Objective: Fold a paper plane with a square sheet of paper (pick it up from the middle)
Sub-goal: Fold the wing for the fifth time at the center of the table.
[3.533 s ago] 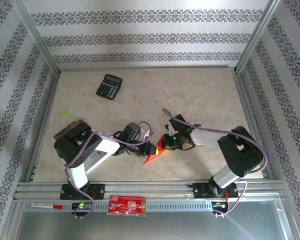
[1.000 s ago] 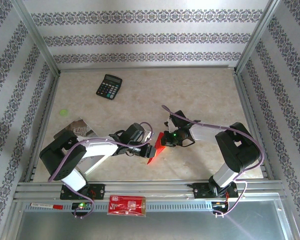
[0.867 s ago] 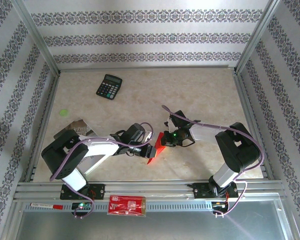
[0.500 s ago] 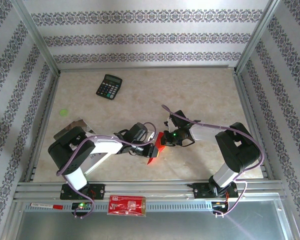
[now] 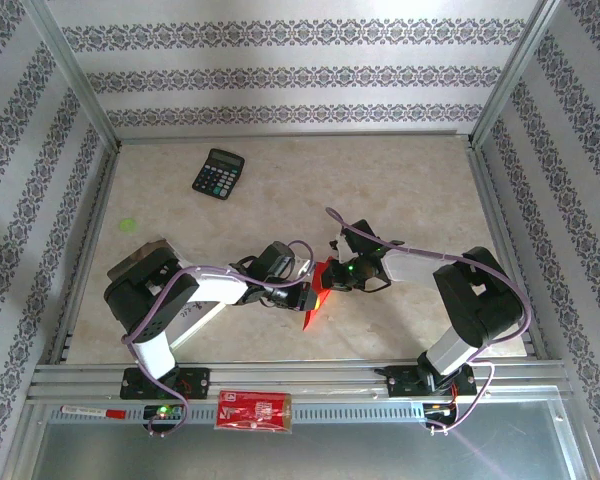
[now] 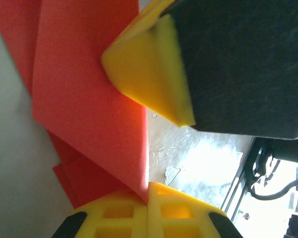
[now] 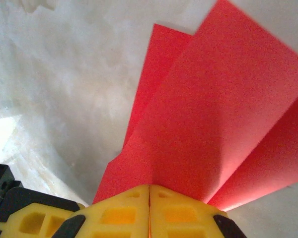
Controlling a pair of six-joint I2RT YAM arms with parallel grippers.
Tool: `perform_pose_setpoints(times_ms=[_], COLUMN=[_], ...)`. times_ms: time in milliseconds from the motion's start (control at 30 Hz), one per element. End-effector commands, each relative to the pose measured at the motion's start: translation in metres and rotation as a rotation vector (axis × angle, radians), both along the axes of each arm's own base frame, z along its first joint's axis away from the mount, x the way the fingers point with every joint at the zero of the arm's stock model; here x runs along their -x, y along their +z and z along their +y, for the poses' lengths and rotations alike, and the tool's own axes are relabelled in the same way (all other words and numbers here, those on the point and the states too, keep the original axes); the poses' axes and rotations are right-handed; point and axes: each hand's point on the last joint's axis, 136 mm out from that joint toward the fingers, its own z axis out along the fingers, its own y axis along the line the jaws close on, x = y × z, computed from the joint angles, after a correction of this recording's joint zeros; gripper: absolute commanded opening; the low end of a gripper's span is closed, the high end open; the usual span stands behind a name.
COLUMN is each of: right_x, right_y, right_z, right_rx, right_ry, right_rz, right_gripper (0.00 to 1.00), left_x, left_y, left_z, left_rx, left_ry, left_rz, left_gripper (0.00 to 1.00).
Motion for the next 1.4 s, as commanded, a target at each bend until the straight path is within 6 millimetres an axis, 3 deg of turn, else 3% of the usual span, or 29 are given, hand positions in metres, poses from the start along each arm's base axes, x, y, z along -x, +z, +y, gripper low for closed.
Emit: perform_pose_setpoints(times_ms=[0, 500, 733, 1133, 1367], right_x=[0.005, 0.006, 0.019, 0.019, 0.019], right_y=[0.001, 0.024, 0.020, 0.009, 0.013], right_z=[-0.005, 0.000, 0.013, 0.010, 0.006], right_rx=[-0.005, -0.104, -0.146, -0.128, -0.127], right_ry=[-0.008, -0.013, 0.007, -0.010, -0.012], right_rz=[0.010, -0.018, 0.010, 0.029, 0.026], right_gripper=[0.08, 0.16, 0.13, 0.13, 0.13], left_x=[-0.006, -0.003, -0.002, -0.001, -0.003], left_y=[0.008, -0.003, -0.006, 0.009, 0.011], left_z=[-0.004, 0.005, 0.004, -0.005, -0.003], left_rx=[0.064, 0.050, 0.086, 0.201, 0.214], left_ry=[0.006, 0.044, 0.057, 0.027, 0.036], left_rz=[-0.008, 0.062, 0.125, 0.148, 0.152], left_gripper=[0.02, 0.00, 0.00, 0.00, 0.00])
